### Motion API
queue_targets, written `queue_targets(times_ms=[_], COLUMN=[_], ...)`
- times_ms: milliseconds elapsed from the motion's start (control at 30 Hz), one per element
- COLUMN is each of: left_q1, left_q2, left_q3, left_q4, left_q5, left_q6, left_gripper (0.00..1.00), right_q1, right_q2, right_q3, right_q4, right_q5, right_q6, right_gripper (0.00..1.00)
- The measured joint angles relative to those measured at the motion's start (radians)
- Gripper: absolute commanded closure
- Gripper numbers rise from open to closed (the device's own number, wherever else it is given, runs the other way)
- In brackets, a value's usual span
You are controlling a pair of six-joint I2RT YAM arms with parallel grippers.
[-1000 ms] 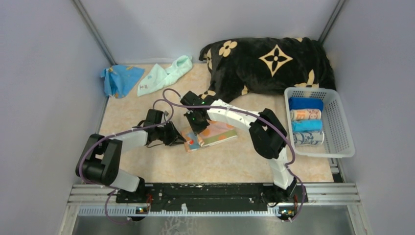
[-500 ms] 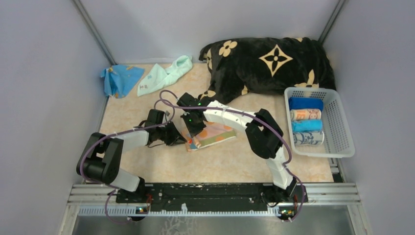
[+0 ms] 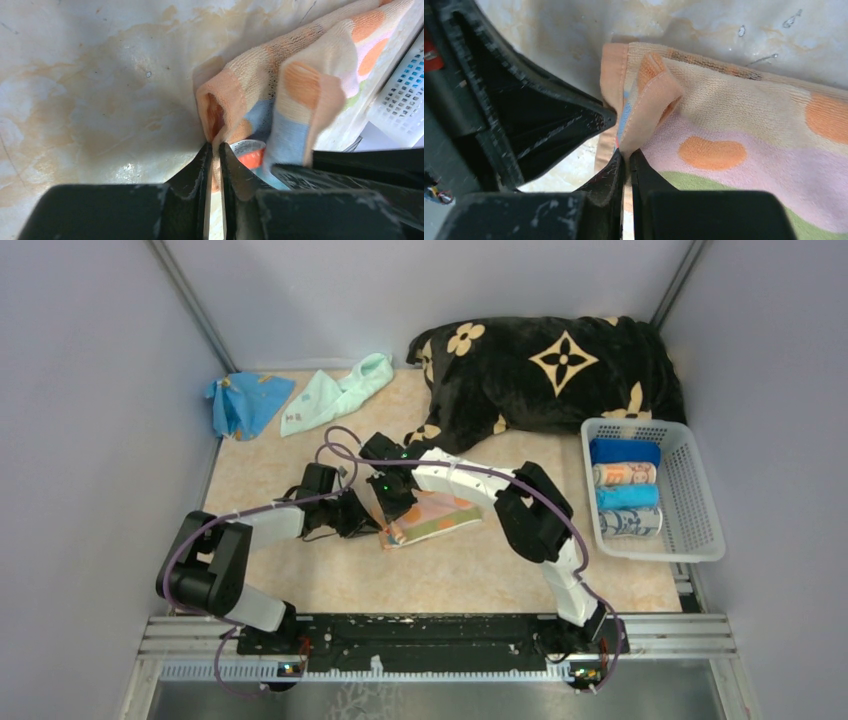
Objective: Roll the towels
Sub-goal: Fold the towel at the center of the board.
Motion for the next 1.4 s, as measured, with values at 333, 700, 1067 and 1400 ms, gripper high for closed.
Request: queue_targets(times_ms=[333,700,1067,1400], left_q1=[-0.006,-0.006,-0.121,-0.185], left_q2=[-0.02,-0.189,-0.293,-0.047], left_q3=[-0.001,-0.02,0.141,0.202], left_q4=[-0.016,-0.165,-0.252,-0.122], left_q5=[-0.024,-0.167,-0.214,-0.118], left_q6=[-0.003,-0.011,-0.038,-0.056], left_gripper=[0.77,0.54,0.51,0.68], right_q1=[0.0,-0.055,-0.44,-0.545], right_q2=[0.048,-0.328,-0.663,-0.602], right_q3=[-0.002,-0.34,-0.943,-1.063], right_q4=[0.068,0.267,0.766,1.107], right_q5=[-0.036,-0.101,-0.336,-0.485], right_q6=[0.027,0.024,0.129,0.228], right_gripper=[0.64,0.48,0.45,0.45])
